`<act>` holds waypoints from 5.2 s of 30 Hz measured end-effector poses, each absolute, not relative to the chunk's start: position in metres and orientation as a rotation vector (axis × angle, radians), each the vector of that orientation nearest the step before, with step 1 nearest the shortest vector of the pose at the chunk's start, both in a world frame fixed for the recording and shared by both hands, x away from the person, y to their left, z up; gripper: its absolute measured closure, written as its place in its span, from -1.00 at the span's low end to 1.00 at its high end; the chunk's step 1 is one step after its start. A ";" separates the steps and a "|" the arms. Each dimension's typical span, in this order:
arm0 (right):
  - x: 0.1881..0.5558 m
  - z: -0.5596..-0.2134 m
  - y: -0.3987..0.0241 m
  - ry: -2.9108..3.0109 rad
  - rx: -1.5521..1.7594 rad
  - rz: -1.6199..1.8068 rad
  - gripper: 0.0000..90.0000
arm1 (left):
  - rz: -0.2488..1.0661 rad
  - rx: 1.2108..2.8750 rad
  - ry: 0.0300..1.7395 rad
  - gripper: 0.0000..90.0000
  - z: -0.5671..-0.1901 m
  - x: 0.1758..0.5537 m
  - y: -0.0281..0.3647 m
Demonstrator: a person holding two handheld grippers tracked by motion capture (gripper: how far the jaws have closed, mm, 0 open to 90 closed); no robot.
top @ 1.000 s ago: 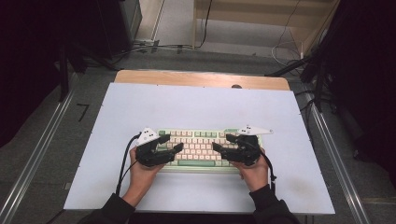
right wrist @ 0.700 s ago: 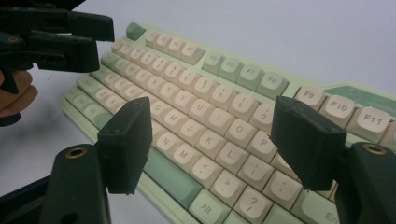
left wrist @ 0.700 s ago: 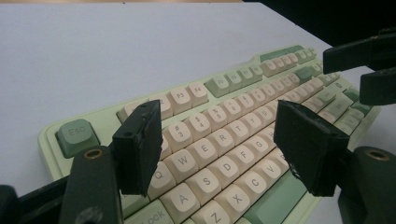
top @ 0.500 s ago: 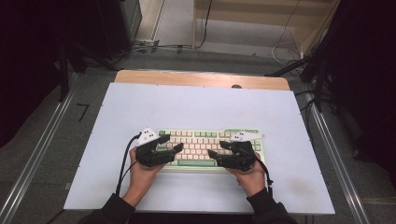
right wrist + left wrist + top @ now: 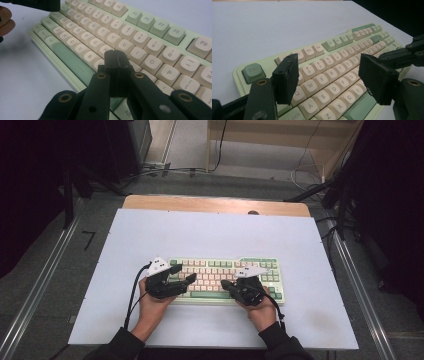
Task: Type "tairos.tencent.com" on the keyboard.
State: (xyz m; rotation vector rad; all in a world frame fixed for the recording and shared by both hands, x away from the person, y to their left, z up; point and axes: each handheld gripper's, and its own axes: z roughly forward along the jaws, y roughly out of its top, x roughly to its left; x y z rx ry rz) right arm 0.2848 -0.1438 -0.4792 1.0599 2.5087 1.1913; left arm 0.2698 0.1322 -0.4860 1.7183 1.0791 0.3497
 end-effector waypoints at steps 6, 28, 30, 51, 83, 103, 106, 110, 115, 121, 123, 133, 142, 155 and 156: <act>0.285 -0.482 -0.141 2.519 1.059 1.174 0.94 | 0.351 1.725 1.079 -0.26 -0.486 0.270 0.132; 0.293 -0.460 -0.181 2.296 1.211 1.330 -0.30 | 0.376 1.686 1.105 -0.29 -0.485 0.271 0.136; 0.295 -0.459 -0.187 2.269 1.234 1.339 -0.35 | 0.387 1.679 1.106 -0.29 -0.484 0.270 0.137; 0.300 -0.458 -0.201 2.238 1.298 1.323 -0.37 | 0.414 1.662 1.138 -0.36 -0.484 0.270 0.140; 0.303 -0.460 -0.199 2.248 1.295 1.291 -0.41 | 0.431 1.652 1.183 -0.42 -0.485 0.271 0.147; 0.301 -0.454 -0.211 2.187 1.282 1.259 -0.46 | 0.446 1.589 1.226 -0.42 -0.480 0.270 0.169; 0.301 -0.453 -0.215 2.180 1.294 1.257 -0.46 | 0.449 1.587 1.237 -0.42 -0.480 0.270 0.171; 0.301 -0.452 -0.222 2.171 1.309 1.254 -0.46 | 0.462 1.591 1.237 -0.42 -0.480 0.269 0.174; 0.300 -0.452 -0.232 2.158 1.326 1.243 -0.46 | 0.471 1.590 1.254 -0.42 -0.480 0.268 0.182; 0.298 -0.454 -0.244 2.136 1.342 1.225 -0.46 | 0.487 1.600 1.276 -0.41 -0.481 0.267 0.191; 0.298 -0.454 -0.248 2.126 1.346 1.227 -0.45 | 0.496 1.611 1.279 -0.41 -0.482 0.266 0.193; 0.294 -0.457 -0.278 2.068 1.386 1.214 -0.46 | 0.544 1.628 1.316 -0.41 -0.483 0.264 0.210; 0.291 -0.460 -0.315 1.989 1.450 1.180 -0.46 | 0.569 1.623 1.371 -0.40 -0.487 0.261 0.233; 0.294 -0.472 -0.364 1.881 1.597 1.094 -0.46 | 0.599 1.623 1.421 -0.40 -0.490 0.261 0.243; 0.295 -0.472 -0.365 1.876 1.606 1.092 -0.46 | 0.597 1.622 1.424 -0.40 -0.490 0.261 0.244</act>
